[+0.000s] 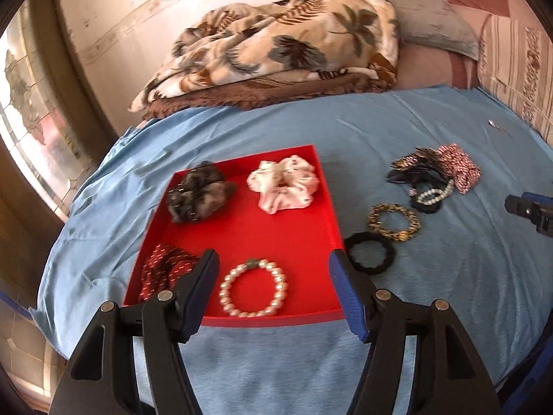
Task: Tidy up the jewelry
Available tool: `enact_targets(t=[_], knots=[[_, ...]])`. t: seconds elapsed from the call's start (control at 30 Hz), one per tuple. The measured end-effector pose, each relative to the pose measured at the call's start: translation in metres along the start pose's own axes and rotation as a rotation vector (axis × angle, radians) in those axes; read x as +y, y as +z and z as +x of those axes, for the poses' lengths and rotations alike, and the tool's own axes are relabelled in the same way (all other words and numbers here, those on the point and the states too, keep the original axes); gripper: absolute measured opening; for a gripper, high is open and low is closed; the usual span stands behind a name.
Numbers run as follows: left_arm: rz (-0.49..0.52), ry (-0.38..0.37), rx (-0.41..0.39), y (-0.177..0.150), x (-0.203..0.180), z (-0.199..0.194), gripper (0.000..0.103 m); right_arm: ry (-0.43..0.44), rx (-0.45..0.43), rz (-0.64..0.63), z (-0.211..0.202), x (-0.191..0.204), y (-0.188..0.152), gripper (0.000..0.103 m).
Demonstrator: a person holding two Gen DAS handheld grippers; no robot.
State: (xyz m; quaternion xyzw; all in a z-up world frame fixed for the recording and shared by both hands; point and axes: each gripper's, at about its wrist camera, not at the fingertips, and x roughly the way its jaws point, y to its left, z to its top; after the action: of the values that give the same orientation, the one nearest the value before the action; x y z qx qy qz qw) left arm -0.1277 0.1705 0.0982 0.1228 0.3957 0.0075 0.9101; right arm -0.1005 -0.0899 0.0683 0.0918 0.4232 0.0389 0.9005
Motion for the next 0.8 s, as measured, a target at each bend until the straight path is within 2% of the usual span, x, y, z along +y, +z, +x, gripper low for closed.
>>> enact_targets(t=[0.17, 0.4, 0.57, 0.8], knots=[[0.013, -0.039, 0.039, 0.012, -0.016, 0.013, 0.065, -0.003, 0.005, 0.061, 0.011, -0.024, 0.008, 0.059], [-0.027, -0.154, 0.100, 0.048, -0.037, 0.041, 0.065, 0.021, 0.018, 0.169, 0.033, -0.057, 0.030, 0.060], [-0.023, -0.194, 0.129, 0.070, -0.061, 0.067, 0.065, 0.038, 0.020, 0.179, 0.047, -0.069, 0.046, 0.060], [-0.050, -0.332, 0.186, 0.098, -0.095, 0.110, 0.065, 0.142, 0.030, 0.195, 0.072, -0.072, 0.068, 0.060]])
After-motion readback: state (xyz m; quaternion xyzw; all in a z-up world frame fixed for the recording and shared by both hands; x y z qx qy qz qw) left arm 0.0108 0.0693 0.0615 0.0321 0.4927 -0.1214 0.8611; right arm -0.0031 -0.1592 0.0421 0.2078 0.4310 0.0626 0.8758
